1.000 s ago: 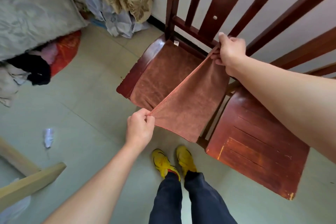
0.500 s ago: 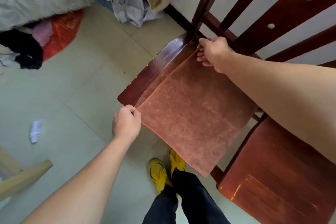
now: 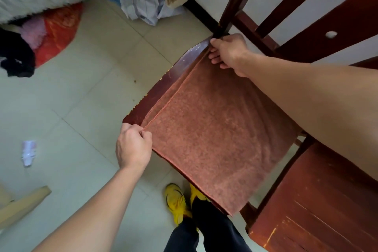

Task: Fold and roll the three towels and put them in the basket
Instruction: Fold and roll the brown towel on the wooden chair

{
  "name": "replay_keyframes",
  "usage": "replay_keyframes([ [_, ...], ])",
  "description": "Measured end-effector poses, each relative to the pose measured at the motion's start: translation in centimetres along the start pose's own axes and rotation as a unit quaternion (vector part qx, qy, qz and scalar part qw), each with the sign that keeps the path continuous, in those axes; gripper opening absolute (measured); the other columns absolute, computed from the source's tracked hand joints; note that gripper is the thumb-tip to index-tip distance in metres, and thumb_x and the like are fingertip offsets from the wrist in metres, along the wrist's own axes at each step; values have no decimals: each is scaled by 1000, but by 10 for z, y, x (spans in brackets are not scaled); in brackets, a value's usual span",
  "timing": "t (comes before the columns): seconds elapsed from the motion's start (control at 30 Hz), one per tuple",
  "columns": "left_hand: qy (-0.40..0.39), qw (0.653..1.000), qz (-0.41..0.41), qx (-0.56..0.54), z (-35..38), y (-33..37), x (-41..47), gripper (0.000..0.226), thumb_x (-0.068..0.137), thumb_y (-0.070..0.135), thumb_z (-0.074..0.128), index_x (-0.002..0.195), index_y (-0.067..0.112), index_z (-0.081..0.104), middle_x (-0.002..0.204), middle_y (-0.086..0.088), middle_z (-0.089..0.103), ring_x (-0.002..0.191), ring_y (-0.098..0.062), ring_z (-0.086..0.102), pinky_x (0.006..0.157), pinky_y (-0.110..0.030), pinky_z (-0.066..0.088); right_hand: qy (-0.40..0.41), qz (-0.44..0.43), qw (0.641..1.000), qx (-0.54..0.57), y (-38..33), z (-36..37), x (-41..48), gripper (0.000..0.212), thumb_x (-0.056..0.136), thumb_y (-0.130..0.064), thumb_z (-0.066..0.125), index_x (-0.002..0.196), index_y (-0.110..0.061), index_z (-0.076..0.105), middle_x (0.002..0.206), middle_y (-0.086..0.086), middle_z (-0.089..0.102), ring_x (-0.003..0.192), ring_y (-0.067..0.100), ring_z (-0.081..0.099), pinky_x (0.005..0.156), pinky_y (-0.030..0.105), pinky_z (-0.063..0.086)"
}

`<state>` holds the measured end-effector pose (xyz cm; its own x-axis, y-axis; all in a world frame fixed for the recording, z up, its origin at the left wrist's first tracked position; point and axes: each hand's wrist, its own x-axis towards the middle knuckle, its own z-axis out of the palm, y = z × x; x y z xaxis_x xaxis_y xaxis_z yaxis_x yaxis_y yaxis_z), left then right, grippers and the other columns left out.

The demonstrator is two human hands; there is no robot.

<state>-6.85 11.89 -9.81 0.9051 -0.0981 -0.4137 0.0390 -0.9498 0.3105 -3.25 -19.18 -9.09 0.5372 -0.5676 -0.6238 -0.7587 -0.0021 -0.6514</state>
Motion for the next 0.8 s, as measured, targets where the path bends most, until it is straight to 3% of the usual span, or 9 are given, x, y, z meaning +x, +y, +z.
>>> replay_keyframes([
  [0.1,-6,1000,-13,3,-1,0,9,19,84,12,55,86,2,71,100,-17,61,87,-38,57,71,-33,37,-63,-1,997,-32,-4,0,3,13,93,-30,55,88,-27,67,93,-4,71,82,9,66,60,25,51],
  [0.2,-29,998,-44,22,-3,3,14,16,83,14,57,90,7,69,103,-17,58,92,-38,57,75,-34,40,-78,-3,997,-27,-2,-3,-2,12,92,-26,57,99,-29,67,102,-3,69,92,10,65,60,25,52],
  [0.3,-57,996,-59,28,-5,10,16,19,80,22,65,94,10,66,106,-17,57,94,-38,58,77,-35,43,-1,-22,1000,18,11,-12,-16,9,91,-23,58,93,-26,66,99,1,70,87,13,66,59,24,52],
  [0.4,-82,995,-58,23,-11,15,21,21,75,28,75,83,13,63,100,-15,63,94,-36,60,80,-35,46,73,-11,997,-12,42,-30,-42,10,88,-25,59,84,-31,65,93,-2,71,87,17,68,76,34,57],
  [0.47,-81,995,-62,15,-14,16,25,17,74,23,76,74,14,62,94,-16,67,94,-36,61,81,-34,47,70,17,996,-46,77,-36,-66,7,86,-27,60,84,-33,64,88,-3,71,84,18,69,83,39,56],
  [0.63,-67,992,-94,-45,-12,13,37,14,74,19,75,67,15,64,81,-10,68,90,-34,63,82,-32,47,75,82,991,-68,160,-26,-134,13,84,-25,63,92,-35,61,73,-6,68,72,14,68,76,37,56],
  [0.8,-103,977,-148,-112,-14,-9,48,14,74,16,76,69,12,64,79,-11,65,89,-34,66,87,-42,55,242,153,957,-48,196,-12,-191,12,83,-30,63,94,-33,62,78,-14,64,75,9,62,70,27,48],
])
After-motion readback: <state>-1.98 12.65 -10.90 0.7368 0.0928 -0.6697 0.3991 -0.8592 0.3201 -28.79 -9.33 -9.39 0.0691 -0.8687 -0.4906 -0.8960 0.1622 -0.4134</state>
